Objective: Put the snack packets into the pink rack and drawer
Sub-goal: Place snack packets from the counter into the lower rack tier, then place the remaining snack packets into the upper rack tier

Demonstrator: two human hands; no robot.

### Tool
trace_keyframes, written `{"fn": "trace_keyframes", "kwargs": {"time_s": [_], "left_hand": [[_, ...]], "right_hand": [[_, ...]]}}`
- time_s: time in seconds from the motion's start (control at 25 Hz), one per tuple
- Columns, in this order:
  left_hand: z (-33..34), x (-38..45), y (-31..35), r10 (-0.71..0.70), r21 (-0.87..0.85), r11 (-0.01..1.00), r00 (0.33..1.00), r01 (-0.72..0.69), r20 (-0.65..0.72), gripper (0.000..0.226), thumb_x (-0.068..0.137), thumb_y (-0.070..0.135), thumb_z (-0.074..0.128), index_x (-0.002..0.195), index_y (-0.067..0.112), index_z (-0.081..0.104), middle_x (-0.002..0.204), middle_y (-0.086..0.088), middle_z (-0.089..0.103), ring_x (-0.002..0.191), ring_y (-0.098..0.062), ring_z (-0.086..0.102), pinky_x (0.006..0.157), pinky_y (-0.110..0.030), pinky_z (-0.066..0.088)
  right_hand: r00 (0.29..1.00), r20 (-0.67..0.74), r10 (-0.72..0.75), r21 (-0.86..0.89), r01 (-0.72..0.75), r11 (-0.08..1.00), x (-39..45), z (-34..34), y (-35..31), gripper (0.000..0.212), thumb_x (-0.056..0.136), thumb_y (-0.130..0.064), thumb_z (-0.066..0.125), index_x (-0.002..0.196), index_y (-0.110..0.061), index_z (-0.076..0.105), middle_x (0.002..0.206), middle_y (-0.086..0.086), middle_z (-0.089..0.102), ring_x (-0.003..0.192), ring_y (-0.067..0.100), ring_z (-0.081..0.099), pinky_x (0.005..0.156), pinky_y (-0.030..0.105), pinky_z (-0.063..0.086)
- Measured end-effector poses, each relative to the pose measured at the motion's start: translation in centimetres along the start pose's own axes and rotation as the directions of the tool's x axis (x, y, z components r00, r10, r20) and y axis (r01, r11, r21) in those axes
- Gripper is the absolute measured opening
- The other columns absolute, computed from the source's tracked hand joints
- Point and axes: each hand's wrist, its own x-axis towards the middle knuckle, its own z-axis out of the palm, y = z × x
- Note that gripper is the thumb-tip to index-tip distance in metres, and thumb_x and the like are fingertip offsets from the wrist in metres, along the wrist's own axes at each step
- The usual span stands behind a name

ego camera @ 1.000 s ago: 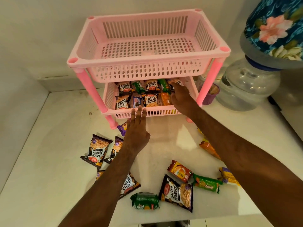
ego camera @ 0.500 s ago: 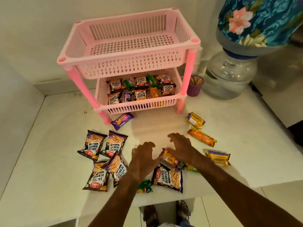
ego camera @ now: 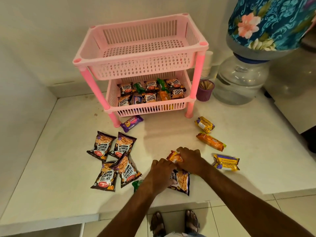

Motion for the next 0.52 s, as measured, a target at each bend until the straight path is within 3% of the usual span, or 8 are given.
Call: {"fn": "trace_keyframes", "kwargs": {"time_s": [0.16,0.32,0.52], "left_hand": [[-1.0,1.0,0.5,0.030,0.141,0.989,0.998,-0.039,0.063,0.054,0.089,0.044,0.070,0.138,0.029,0.055,0.140,-0.001,0.059,0.131,-0.025,0.046,0.107,-0.047,0.028],[-2.2,1.0,0.2,0.094,0.200,0.976,0.996,-0.090,-0.009,0.052,0.086,0.040,0.075,0.134,0.030,0.060,0.132,-0.001,0.063,0.123,-0.026,0.051,0.100,-0.046,0.030],[-5.5,-0.3,-1.8,0.096,0.305,0.950,0.992,-0.068,-0.079,0.038,0.084,0.038,0.075,0.120,0.027,0.068,0.121,0.002,0.064,0.119,-0.026,0.052,0.097,-0.047,0.029]], "right_hand": [[0.998,-0.060,0.022,-0.003,-0.023,1.000,0.1,0.1,-0.4,0.056,0.095,-0.052,0.052,0.141,-0.022,0.041,0.135,0.004,0.059,0.125,0.027,0.056,0.108,0.047,0.028],[0.992,-0.107,0.060,0.113,-0.048,0.992,0.3,-0.1,0.1,0.054,0.096,-0.052,0.053,0.142,-0.028,0.037,0.131,0.000,0.064,0.123,0.025,0.060,0.105,0.046,0.027],[0.994,-0.056,0.098,0.069,-0.094,0.993,1.1,-1.1,-0.1,0.045,0.096,-0.049,0.054,0.136,-0.036,0.037,0.128,-0.001,0.064,0.122,0.024,0.058,0.098,0.045,0.032]]}}
